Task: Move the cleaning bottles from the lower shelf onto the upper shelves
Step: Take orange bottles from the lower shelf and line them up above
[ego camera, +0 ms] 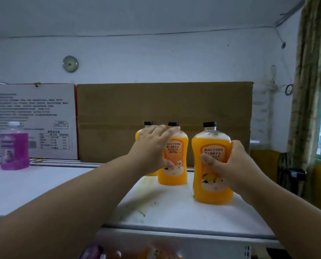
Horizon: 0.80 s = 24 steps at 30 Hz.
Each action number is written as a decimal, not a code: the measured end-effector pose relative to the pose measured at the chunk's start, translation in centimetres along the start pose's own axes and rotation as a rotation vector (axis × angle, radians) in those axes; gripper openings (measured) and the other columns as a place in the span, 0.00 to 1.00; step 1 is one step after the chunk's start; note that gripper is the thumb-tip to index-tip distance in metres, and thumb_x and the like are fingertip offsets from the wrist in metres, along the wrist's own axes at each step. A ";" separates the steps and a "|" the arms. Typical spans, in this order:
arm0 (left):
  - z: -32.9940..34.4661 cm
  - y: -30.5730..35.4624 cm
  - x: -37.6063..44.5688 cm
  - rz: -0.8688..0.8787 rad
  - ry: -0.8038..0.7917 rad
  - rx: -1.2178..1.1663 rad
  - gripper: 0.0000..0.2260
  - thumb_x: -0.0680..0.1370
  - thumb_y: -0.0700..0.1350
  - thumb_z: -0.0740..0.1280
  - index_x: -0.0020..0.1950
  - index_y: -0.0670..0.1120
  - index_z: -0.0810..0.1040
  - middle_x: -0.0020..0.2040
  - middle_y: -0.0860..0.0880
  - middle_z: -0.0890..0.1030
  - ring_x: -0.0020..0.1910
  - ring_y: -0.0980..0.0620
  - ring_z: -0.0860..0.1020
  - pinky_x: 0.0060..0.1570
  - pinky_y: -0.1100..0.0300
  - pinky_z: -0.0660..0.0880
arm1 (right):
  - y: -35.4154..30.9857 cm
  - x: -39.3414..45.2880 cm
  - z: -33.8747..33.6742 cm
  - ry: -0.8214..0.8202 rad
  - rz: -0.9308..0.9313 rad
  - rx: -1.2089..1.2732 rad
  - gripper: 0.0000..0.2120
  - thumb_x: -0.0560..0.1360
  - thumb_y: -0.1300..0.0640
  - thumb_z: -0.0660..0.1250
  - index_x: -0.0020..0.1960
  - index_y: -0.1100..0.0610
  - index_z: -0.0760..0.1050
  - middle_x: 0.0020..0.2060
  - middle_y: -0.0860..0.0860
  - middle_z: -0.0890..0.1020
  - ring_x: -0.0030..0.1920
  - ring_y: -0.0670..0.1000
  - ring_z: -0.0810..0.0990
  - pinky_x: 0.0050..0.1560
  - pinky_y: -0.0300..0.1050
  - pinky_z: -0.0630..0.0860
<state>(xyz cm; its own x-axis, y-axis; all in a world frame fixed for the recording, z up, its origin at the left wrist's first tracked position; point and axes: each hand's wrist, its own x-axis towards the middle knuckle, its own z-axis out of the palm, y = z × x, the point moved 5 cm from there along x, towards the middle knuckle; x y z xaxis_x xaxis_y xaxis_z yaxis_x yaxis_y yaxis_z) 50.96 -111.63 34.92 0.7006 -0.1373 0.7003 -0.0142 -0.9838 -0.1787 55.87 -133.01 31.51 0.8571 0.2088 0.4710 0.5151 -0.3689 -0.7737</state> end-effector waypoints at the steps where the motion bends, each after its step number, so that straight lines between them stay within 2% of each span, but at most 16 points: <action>1: 0.3 -0.1 0.5 0.006 0.006 0.010 0.50 0.65 0.65 0.77 0.79 0.58 0.52 0.76 0.50 0.65 0.75 0.44 0.62 0.73 0.42 0.55 | 0.1 0.2 0.1 0.002 0.012 0.000 0.39 0.54 0.32 0.68 0.58 0.44 0.56 0.44 0.42 0.73 0.39 0.44 0.74 0.28 0.37 0.70; 7: 1.6 -0.8 2.1 0.047 0.002 0.049 0.49 0.65 0.66 0.76 0.79 0.56 0.54 0.76 0.48 0.67 0.75 0.44 0.63 0.75 0.43 0.53 | 0.0 0.8 0.3 -0.034 0.041 -0.081 0.39 0.53 0.32 0.67 0.57 0.44 0.55 0.42 0.41 0.72 0.36 0.43 0.73 0.27 0.36 0.70; 16: 2.8 -0.6 3.4 0.036 -0.021 0.124 0.47 0.68 0.66 0.74 0.79 0.54 0.53 0.75 0.46 0.66 0.75 0.43 0.62 0.75 0.43 0.54 | -0.1 0.6 0.2 -0.006 0.023 -0.107 0.39 0.54 0.31 0.67 0.58 0.45 0.55 0.42 0.40 0.71 0.37 0.42 0.73 0.33 0.37 0.72; 18: 2.9 -0.7 3.3 0.031 -0.023 0.126 0.47 0.68 0.66 0.74 0.80 0.54 0.53 0.75 0.46 0.66 0.75 0.43 0.62 0.75 0.43 0.54 | -0.4 0.5 -0.1 0.005 -0.005 -0.123 0.41 0.55 0.32 0.67 0.62 0.45 0.56 0.43 0.40 0.71 0.39 0.43 0.74 0.36 0.39 0.75; 19: 2.9 -0.7 3.4 0.026 -0.025 0.126 0.47 0.68 0.66 0.74 0.80 0.54 0.52 0.76 0.46 0.66 0.75 0.43 0.62 0.75 0.43 0.54 | -0.5 0.3 -0.2 0.008 -0.038 -0.135 0.44 0.56 0.33 0.69 0.67 0.45 0.56 0.45 0.39 0.71 0.42 0.44 0.75 0.40 0.41 0.76; 21: 2.9 -0.7 3.5 0.013 -0.036 0.134 0.47 0.69 0.66 0.73 0.80 0.54 0.51 0.76 0.46 0.65 0.75 0.42 0.61 0.75 0.42 0.53 | -0.9 -0.2 -0.4 -0.007 -0.121 -0.170 0.52 0.61 0.38 0.75 0.74 0.40 0.47 0.55 0.43 0.72 0.52 0.47 0.77 0.50 0.49 0.78; 23: 2.7 -0.4 3.4 0.002 -0.061 0.144 0.48 0.69 0.66 0.72 0.80 0.54 0.50 0.77 0.46 0.64 0.76 0.42 0.60 0.76 0.42 0.53 | -1.2 -0.6 -0.5 -0.047 -0.165 -0.228 0.57 0.63 0.42 0.78 0.75 0.37 0.40 0.64 0.46 0.70 0.59 0.50 0.75 0.58 0.54 0.76; 24: 2.5 -0.2 3.2 -0.003 -0.075 0.153 0.48 0.70 0.66 0.72 0.81 0.54 0.49 0.78 0.46 0.63 0.76 0.42 0.59 0.76 0.42 0.53 | -1.2 -0.6 -0.7 -0.062 -0.169 -0.258 0.57 0.62 0.43 0.79 0.75 0.36 0.40 0.65 0.46 0.70 0.60 0.50 0.75 0.58 0.54 0.76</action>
<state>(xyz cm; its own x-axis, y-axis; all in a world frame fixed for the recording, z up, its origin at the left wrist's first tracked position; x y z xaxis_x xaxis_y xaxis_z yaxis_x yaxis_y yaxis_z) 55.01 -111.62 35.52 0.7518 -0.1197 0.6484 0.0930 -0.9543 -0.2840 54.72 -133.26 32.46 0.7628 0.3389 0.5507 0.6369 -0.5404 -0.5498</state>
